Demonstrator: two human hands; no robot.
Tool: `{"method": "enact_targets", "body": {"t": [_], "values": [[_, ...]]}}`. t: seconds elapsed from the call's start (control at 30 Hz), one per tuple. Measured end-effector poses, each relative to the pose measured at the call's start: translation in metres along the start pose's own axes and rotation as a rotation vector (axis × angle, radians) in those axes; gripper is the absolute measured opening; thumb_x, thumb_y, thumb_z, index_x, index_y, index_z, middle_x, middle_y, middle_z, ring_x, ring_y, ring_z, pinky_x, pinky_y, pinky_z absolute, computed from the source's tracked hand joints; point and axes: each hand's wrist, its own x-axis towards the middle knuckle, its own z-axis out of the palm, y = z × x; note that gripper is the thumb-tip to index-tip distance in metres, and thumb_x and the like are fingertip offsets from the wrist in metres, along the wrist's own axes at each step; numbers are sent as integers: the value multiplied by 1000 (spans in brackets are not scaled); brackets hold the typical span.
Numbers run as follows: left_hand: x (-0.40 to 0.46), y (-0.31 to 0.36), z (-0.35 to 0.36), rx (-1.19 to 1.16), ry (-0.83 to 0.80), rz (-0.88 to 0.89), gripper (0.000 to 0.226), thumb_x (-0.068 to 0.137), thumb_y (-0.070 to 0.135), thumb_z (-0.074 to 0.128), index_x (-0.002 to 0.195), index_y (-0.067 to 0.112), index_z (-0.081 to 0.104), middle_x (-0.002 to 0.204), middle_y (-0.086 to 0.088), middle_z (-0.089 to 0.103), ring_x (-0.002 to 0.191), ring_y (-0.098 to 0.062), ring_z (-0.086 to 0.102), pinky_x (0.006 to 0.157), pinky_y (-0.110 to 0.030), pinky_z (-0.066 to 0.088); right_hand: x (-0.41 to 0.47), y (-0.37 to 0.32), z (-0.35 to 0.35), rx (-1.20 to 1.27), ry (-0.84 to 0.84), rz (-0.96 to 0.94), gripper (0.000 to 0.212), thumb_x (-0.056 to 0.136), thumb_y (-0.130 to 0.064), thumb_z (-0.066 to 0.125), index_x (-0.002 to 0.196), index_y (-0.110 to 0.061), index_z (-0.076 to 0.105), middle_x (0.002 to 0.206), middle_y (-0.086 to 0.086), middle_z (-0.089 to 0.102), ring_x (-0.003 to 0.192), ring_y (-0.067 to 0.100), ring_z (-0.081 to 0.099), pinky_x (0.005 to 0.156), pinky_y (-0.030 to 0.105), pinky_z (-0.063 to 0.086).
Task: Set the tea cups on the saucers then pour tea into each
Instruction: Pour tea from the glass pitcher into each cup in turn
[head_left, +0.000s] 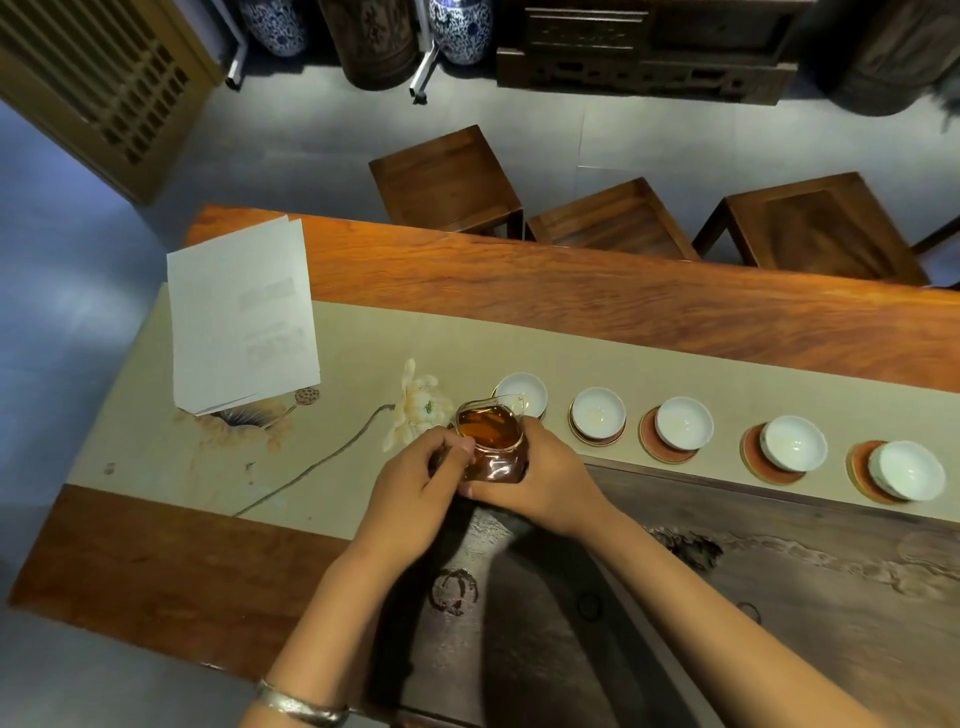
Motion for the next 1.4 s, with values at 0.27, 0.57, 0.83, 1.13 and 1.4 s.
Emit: {"method": "enact_targets", "body": {"t": [0.27, 0.57, 0.83, 1.13, 1.4], "values": [[2, 2, 0, 11, 3, -6, 21, 96, 37, 51, 78, 43, 61, 83, 22, 67, 80, 4, 62, 63, -5, 38, 3, 3, -1, 10, -11, 16, 70, 60, -60, 84, 117, -44, 46, 114, -18, 60, 103, -4, 57, 85, 11, 42], [4, 3, -2, 23, -5, -30, 20, 97, 39, 51, 79, 41, 61, 84, 23, 67, 80, 4, 62, 65, -20, 42, 4, 2, 0, 0, -21, 22, 71, 62, -60, 83, 118, -42, 44, 109, -22, 57, 97, -8, 54, 81, 8, 39], [6, 1, -4, 22, -18, -38, 20, 96, 40, 50, 80, 39, 62, 84, 21, 67, 80, 4, 62, 64, -18, 41, 5, 3, 1, 2, -25, 21, 76, 63, -61, 81, 125, -34, 47, 110, -23, 56, 97, -6, 54, 81, 8, 39], [6, -3, -2, -10, -25, -44, 18, 92, 47, 48, 84, 40, 63, 86, 20, 68, 82, 3, 63, 68, -23, 45, 6, 5, 1, 2, -40, 38, 83, 63, -62, 81, 131, -25, 50, 120, -15, 62, 107, 0, 58, 92, 20, 47], [4, -3, -1, -4, -29, -46, 18, 92, 48, 49, 87, 39, 63, 89, 21, 68, 83, 4, 63, 69, -20, 43, 5, 5, 2, -11, -34, 53, 84, 62, -65, 80, 129, -25, 50, 114, -18, 60, 101, -3, 56, 82, 10, 42]]}}
